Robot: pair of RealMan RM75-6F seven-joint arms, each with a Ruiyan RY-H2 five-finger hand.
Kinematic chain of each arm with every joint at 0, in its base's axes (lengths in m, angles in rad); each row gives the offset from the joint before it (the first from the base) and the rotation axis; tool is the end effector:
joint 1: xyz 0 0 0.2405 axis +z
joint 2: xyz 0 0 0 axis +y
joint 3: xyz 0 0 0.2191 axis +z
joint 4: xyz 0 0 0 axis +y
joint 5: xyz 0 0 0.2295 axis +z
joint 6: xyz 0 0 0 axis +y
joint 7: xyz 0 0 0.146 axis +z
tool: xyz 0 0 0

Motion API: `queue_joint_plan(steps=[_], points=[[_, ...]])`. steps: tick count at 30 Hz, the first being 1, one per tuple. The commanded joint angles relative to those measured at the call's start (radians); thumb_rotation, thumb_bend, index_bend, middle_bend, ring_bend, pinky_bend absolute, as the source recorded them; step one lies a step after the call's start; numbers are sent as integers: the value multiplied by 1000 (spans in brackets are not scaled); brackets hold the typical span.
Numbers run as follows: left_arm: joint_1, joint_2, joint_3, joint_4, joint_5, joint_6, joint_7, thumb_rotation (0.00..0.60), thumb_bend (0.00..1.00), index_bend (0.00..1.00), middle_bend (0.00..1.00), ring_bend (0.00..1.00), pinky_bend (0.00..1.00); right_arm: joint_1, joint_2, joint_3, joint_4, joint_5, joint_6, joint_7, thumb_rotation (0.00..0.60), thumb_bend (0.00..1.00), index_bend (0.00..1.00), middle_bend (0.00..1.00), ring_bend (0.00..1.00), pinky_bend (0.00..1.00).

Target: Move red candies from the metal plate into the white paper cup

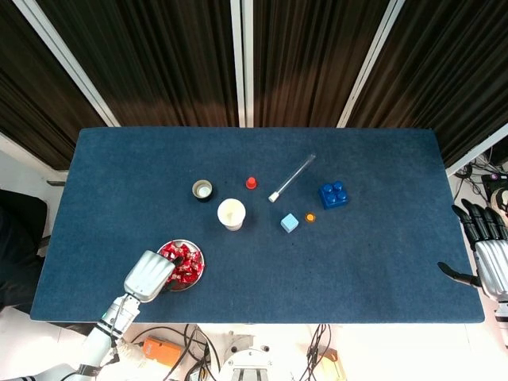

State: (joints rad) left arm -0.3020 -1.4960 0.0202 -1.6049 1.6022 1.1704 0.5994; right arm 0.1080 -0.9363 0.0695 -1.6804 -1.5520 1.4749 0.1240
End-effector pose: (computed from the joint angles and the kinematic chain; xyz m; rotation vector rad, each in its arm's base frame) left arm -0.1776 0.1900 -0.0321 -1.9859 -0.6282 -0.7850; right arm -0.2754 -0.1926 0.1696 1.4352 -0.8661 0.9675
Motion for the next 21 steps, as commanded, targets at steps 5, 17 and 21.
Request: queue_joint_plan(steps=[5,17,21], points=[[7,-27,26,28,-22,-3,16,600,199,459,888,796,835,0,-6,-1,6,3,-2,4,600,277,0,29,0,0],[-13,-35,36,48,-46,-32,-8,600,379,571,888,798,835,-1,-6,-3,4,8,-5,4,600,277,0,29,0,0],[-22,-29,28,46,-28,-10,-44,600,443,608,891,801,835,-3,-8,-4,6,9,-3,6,600,277,0,29,0,0]])
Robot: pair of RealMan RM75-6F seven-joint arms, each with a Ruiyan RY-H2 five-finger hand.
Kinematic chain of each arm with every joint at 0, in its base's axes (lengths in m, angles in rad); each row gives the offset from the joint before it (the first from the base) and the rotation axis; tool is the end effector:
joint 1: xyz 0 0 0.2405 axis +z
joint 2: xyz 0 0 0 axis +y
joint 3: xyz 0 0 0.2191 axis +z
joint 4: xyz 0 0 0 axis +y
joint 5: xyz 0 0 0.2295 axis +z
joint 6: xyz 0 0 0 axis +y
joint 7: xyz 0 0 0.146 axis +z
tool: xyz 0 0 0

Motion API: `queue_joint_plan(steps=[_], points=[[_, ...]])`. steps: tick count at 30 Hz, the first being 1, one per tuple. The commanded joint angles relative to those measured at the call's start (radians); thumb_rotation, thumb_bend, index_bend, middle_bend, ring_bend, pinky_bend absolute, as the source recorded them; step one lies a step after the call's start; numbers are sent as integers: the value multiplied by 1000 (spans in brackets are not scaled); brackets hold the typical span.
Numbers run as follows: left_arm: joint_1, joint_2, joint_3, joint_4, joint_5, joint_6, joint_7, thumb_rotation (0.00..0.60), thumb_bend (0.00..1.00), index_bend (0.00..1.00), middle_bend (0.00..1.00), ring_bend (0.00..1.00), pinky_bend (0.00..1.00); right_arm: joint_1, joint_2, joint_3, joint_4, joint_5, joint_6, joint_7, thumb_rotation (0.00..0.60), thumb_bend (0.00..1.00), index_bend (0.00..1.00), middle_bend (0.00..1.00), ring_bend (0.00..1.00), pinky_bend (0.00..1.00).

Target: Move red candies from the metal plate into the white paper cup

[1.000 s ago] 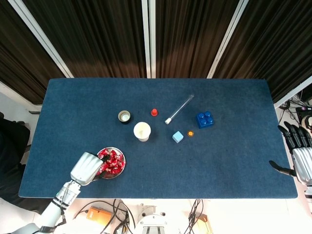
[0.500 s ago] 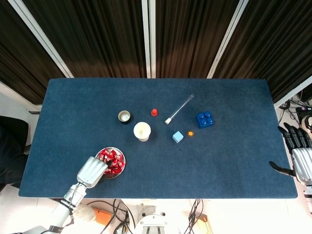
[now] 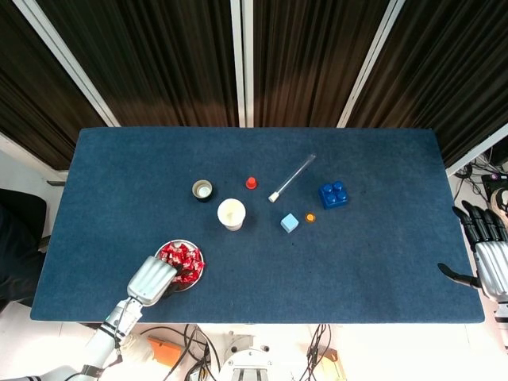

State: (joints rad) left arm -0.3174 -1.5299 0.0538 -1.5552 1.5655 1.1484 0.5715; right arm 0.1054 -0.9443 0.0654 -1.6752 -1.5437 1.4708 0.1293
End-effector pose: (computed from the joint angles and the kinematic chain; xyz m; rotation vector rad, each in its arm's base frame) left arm -0.1878 0.1853 -0.0461 -2.0205 -0.6828 -0.7450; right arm -0.2782 -0.1911 0.1675 1.4267 -0.8836 0.9622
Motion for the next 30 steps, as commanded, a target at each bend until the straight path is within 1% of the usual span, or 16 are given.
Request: queue_joint_plan(steps=[1,4,6,9,10,12,14,15,18,21,23,27,30], points=[[-9,10,-11,-11,10,15,-25,600,443,608,891,801,835,-1,-1,0,1,1,1,0,600,277,0,29,0,0],[-23,34,-39,-52,8,29,-64,600,441,608,892,801,835,-4,0,0,0,1,6,1,600,277,0,29,0,0],[-37,53,-66,-86,6,38,-91,600,439,608,891,801,835,-6,0,0,0,0,10,1,600,277,0,29,0,0],[-74,80,-130,-147,-2,44,-119,600,437,608,895,804,835,-9,0,-1,-2,-2,15,-1,600,277,0,29,0,0],[-94,84,-160,-167,-11,38,-127,600,436,608,903,812,835,-10,1,-2,-3,-2,16,-2,600,277,0,29,0,0],[-127,87,-202,-191,-39,13,-132,600,435,608,916,825,835,-11,2,-2,-6,-3,17,-4,600,277,0,29,0,0],[-177,87,-253,-212,-86,-37,-124,600,434,608,919,830,835,-12,4,-3,-10,-4,18,-7,600,277,0,29,0,0],[-207,83,-281,-215,-121,-70,-117,600,434,608,919,830,835,-13,5,-3,-12,-4,20,-7,600,277,0,29,0,0],[-273,61,-336,-199,-215,-134,-94,600,433,608,917,829,835,-17,7,-4,-13,-3,24,-7,600,277,0,29,0,0],[-325,32,-371,-161,-302,-175,-78,600,432,607,917,830,835,-21,8,-5,-11,1,25,-4,600,277,0,29,0,0],[-350,16,-382,-138,-347,-192,-76,599,432,605,917,833,835,-23,9,-5,-8,4,26,0,600,277,0,29,0,0],[-403,-17,-389,-89,-437,-223,-48,600,430,602,918,833,835,-24,8,-4,-2,8,24,5,600,277,0,29,0,0],[-432,-37,-386,-66,-483,-236,-34,600,420,594,918,833,835,-22,6,-4,0,9,19,7,600,277,0,29,0,0]])
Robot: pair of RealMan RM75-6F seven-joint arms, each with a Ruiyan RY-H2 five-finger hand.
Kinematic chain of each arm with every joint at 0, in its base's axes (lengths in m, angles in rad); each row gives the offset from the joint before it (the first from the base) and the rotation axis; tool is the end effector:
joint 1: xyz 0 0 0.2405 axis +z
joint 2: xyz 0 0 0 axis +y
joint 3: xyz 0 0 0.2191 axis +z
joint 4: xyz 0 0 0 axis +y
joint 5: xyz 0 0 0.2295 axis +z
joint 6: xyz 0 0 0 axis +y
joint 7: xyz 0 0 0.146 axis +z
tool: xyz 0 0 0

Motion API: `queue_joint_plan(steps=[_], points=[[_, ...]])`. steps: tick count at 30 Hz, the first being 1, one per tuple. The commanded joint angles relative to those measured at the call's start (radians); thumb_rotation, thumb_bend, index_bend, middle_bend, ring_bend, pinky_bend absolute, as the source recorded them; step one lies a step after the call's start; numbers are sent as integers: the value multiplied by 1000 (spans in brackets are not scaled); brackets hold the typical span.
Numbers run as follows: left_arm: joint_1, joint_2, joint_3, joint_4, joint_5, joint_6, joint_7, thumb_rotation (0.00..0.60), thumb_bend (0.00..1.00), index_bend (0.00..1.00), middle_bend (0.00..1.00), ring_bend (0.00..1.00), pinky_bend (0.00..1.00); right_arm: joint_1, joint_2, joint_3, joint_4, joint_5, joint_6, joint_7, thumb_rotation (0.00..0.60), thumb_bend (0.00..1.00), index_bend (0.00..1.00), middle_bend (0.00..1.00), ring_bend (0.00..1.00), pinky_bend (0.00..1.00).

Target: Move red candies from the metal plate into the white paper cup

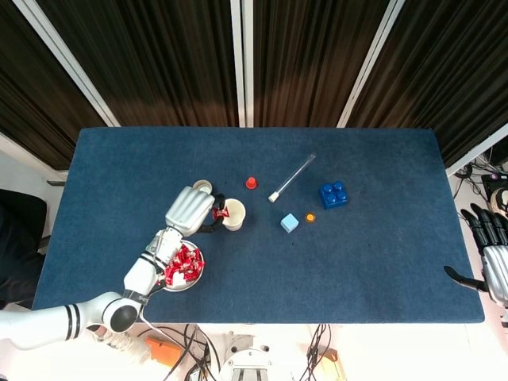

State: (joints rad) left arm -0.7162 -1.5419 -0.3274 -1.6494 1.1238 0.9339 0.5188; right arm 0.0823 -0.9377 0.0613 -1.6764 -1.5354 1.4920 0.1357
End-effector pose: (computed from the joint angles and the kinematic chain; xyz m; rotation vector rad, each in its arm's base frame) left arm -0.0572 0.3188 -0.0206 -1.8893 -0.8725 -1.0539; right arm -0.2827 -0.1838 0.1720 1.3969 -0.8883 0.9539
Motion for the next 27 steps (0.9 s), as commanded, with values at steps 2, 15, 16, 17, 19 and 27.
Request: queue_joint_plan(steps=[2,15,16,17,19,27], points=[[-55,-33,-6,36,-83,-39,21,600,411,591,918,833,835,4,-2,0,2,2,-8,1,600,277,0,29,0,0],[-90,-23,52,8,-132,60,89,600,163,276,917,833,835,6,-7,3,10,8,-14,6,600,277,0,29,0,0],[-81,-11,56,-8,-118,73,75,600,160,274,917,833,835,6,-7,4,11,7,-14,6,600,277,0,29,0,0],[-71,1,60,-27,-101,89,61,600,159,273,917,832,835,7,-7,4,11,6,-14,7,600,277,0,29,0,0],[-37,37,75,-74,-47,135,21,600,164,274,917,832,835,9,-7,7,12,2,-11,11,600,277,0,29,0,0],[129,149,212,-166,154,302,-129,599,229,382,916,832,834,15,-10,19,19,-20,14,13,600,277,0,28,0,0]])
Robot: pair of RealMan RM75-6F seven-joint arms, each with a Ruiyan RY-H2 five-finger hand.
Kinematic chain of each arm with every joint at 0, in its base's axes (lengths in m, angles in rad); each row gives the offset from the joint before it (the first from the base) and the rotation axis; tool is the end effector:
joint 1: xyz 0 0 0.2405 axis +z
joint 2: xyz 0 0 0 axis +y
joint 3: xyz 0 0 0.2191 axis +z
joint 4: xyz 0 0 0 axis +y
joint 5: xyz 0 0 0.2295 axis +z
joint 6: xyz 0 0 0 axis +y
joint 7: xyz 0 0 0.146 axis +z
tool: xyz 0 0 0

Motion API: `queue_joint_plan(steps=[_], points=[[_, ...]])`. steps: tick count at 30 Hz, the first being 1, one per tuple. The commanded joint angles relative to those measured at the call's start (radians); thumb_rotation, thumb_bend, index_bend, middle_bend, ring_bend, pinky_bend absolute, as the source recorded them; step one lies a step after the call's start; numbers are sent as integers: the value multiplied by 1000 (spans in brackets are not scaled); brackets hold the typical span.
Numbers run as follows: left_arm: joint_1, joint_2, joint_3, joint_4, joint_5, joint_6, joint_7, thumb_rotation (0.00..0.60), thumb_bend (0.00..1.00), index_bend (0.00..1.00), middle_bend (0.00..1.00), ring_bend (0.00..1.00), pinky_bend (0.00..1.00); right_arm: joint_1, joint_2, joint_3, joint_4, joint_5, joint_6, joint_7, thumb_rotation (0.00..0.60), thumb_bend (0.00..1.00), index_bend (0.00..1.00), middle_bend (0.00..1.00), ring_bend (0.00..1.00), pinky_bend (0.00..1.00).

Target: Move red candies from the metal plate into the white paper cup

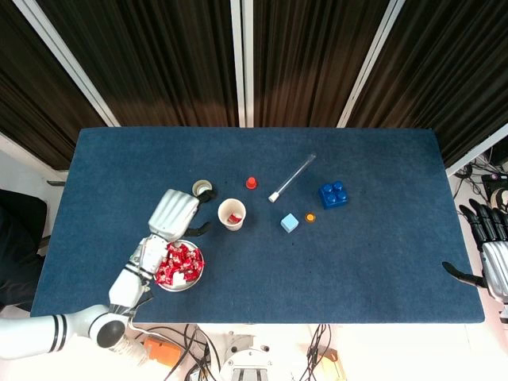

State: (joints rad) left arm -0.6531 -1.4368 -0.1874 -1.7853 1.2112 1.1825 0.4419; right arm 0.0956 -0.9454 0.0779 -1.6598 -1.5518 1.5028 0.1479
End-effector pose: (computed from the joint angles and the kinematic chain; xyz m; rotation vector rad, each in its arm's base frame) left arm -0.0807 0.2859 0.0104 -1.7728 -0.8567 -1.1318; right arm -0.2783 -0.1912 0.1742 1.4061 -0.8556 0.9930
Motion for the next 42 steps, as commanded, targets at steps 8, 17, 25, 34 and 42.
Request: queue_joint_plan(steps=[8,17,25,34,42], points=[[152,13,217,57,119,55,-20,598,233,405,916,832,834,11,-9,2,10,-12,-5,8,600,277,0,28,0,0],[176,-54,225,137,89,23,10,553,196,414,916,832,834,9,-9,-2,14,-13,-2,14,600,277,0,28,0,0],[176,-69,219,163,65,-11,56,554,213,438,916,832,834,1,-9,-4,19,-8,6,21,600,277,0,28,0,0],[177,-78,217,177,52,-38,79,552,228,442,916,832,834,2,-11,-6,19,-7,3,19,600,277,0,28,0,0],[176,-84,213,193,47,-57,82,543,277,500,916,833,834,3,-11,-6,16,-5,-2,14,600,277,0,28,0,0]])
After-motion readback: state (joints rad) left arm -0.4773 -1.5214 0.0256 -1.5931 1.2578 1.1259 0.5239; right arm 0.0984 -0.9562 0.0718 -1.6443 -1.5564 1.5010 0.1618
